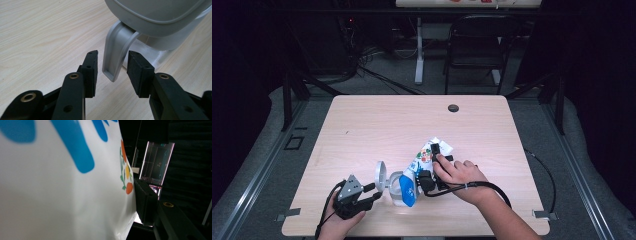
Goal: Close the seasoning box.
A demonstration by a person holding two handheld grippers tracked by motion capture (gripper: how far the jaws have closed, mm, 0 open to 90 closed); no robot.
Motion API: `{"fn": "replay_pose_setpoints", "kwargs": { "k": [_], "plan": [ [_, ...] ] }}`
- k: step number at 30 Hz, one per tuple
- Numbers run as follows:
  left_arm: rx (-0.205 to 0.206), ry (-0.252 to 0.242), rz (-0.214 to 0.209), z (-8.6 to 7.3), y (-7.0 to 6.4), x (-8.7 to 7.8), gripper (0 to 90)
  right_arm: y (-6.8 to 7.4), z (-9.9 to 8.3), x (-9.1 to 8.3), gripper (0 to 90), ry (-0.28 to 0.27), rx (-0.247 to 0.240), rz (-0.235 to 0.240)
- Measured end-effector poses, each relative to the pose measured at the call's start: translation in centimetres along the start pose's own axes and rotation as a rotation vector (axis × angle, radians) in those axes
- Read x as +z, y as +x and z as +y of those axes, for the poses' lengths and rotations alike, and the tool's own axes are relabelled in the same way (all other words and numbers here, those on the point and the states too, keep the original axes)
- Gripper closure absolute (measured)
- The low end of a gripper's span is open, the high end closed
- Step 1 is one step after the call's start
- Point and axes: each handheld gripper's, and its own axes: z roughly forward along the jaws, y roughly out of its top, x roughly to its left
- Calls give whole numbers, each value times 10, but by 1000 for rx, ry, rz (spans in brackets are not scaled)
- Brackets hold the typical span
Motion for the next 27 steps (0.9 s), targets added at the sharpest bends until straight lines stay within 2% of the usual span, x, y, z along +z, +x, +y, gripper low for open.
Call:
{"fn": "replay_pose_setpoints", "kwargs": {
  "k": [13,15,27],
  "plan": [
    [-1,1,2,0,1,0,612,0,0,0,603,-1,-3,-4],
    [-1,0,2,0,1,0,612,-1,1,-2,606,12,-16,-7],
    [0,0,3,0,1,0,612,-1,0,-1,623,1,-11,-11]
  ]
}}
